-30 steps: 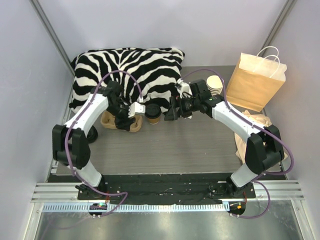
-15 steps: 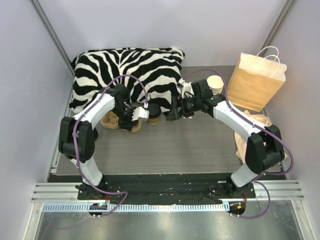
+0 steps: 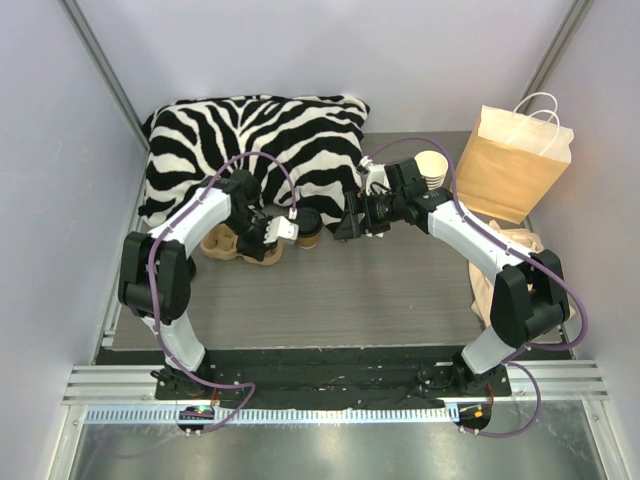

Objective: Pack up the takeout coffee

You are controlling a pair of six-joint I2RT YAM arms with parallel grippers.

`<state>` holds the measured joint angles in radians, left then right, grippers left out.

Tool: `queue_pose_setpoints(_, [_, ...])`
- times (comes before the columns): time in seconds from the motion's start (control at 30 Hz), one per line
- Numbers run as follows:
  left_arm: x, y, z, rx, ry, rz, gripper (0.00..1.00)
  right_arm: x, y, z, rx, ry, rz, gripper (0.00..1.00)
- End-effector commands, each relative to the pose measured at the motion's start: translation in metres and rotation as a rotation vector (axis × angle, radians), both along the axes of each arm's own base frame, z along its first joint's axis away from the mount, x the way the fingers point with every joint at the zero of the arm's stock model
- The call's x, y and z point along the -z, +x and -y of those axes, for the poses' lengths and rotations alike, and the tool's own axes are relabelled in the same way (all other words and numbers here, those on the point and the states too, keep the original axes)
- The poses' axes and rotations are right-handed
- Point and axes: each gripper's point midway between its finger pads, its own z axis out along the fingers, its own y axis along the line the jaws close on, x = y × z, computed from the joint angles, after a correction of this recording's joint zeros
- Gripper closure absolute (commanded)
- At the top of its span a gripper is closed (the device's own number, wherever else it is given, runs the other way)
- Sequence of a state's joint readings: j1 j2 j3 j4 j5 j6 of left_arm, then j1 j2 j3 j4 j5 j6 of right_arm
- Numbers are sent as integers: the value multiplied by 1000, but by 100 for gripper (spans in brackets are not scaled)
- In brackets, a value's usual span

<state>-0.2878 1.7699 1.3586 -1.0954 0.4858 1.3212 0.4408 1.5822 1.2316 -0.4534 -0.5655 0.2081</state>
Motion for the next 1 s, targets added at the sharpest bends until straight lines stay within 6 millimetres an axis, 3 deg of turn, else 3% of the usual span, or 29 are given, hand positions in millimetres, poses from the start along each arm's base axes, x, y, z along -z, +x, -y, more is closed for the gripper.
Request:
queue_pose_setpoints(0.0, [-14,-2,1,9,-14,38,96,-14,0,-1,-12,26,29,16])
queue_pose_setpoints(0.03, [-16,-2,1,6,-16,44,100,-15,0,-2,-14,29,31,16])
queue_pose_setpoints(0.6, [-72,3,2,-30,-49,161,100,-20,-1,-4,-23,43,36,16])
queue_pose_setpoints(0.97, [-95,-12,2,-32,-63,150,100,-22,1,-5,-24,49,35,17])
